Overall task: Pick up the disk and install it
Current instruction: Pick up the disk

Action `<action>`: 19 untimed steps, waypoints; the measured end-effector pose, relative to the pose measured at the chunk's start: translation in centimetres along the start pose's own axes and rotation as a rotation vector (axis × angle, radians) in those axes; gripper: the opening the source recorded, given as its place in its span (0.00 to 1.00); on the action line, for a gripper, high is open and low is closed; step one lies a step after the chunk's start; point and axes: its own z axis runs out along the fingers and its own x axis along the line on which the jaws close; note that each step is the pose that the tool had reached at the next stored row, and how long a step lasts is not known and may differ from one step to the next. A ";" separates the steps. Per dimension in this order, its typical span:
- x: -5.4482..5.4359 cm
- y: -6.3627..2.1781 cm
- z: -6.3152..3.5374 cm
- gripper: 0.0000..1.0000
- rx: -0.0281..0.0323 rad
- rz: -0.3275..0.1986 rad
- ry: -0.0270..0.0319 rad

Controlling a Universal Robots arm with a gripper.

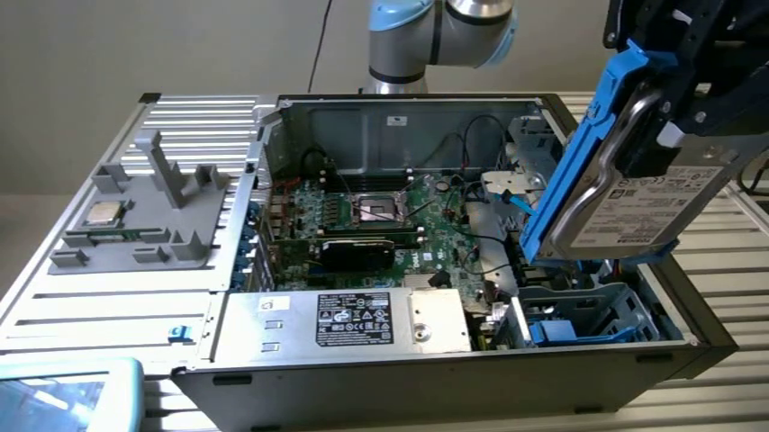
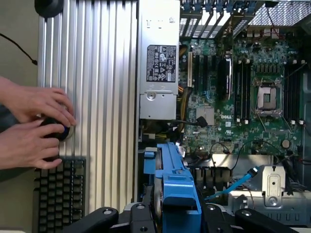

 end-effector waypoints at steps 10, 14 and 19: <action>1.7 -1.60 0.01 0.37 -0.0001 0.000 0.0000; 1.7 -2.84 0.05 0.37 -0.0001 0.000 -0.0002; 1.7 -2.95 0.08 0.37 -0.0001 0.000 -0.0002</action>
